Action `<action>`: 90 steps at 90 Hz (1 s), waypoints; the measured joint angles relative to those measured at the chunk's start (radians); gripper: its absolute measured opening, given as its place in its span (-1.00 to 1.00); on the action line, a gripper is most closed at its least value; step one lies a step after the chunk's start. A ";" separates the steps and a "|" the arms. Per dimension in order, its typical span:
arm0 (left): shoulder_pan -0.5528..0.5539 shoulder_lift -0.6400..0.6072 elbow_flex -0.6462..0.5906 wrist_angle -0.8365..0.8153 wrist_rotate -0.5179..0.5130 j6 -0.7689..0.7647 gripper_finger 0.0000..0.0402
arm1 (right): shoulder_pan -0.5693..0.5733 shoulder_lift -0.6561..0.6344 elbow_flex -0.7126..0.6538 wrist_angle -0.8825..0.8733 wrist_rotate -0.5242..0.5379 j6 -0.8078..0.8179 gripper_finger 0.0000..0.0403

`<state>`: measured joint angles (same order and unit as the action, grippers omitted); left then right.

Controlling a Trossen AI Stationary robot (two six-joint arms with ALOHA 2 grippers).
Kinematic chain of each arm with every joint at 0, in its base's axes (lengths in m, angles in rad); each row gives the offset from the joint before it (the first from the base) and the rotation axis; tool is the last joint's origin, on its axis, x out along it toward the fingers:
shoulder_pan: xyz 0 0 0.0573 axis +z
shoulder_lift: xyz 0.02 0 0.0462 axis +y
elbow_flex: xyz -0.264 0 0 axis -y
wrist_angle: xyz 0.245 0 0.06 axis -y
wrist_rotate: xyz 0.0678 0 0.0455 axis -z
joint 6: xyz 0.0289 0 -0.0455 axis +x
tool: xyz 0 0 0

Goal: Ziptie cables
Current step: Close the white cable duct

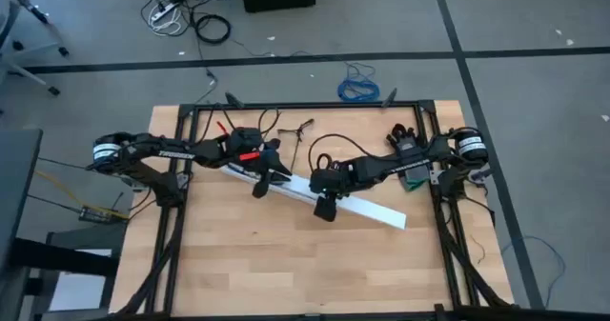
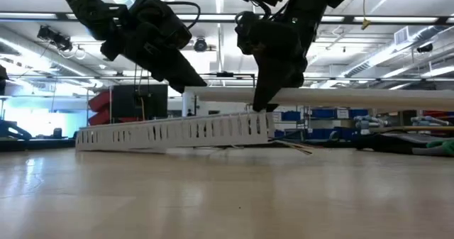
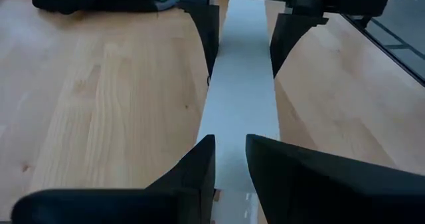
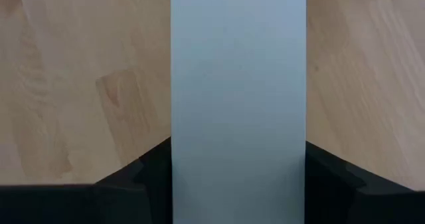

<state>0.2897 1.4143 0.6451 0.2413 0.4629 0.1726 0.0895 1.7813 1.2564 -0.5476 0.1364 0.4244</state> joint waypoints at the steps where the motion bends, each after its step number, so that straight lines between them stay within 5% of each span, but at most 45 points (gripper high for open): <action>1: 0.000 0.000 0.000 0.000 0.000 -0.001 -0.61 | 0.000 0.000 0.000 0.000 0.000 0.000 0.12; 37: 0.000 0.000 0.000 -0.001 0.000 -0.018 -0.61 | -0.018 0.000 0.001 -0.014 0.024 -0.034 0.13; 90: -0.057 0.093 0.000 0.064 -0.071 -0.022 -0.61 | 0.055 0.000 0.001 -0.122 0.044 0.139 0.13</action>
<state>0.2324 1.5069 0.6453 0.3054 0.3921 0.1509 0.1448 1.7813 1.2575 -0.6697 0.1802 0.5636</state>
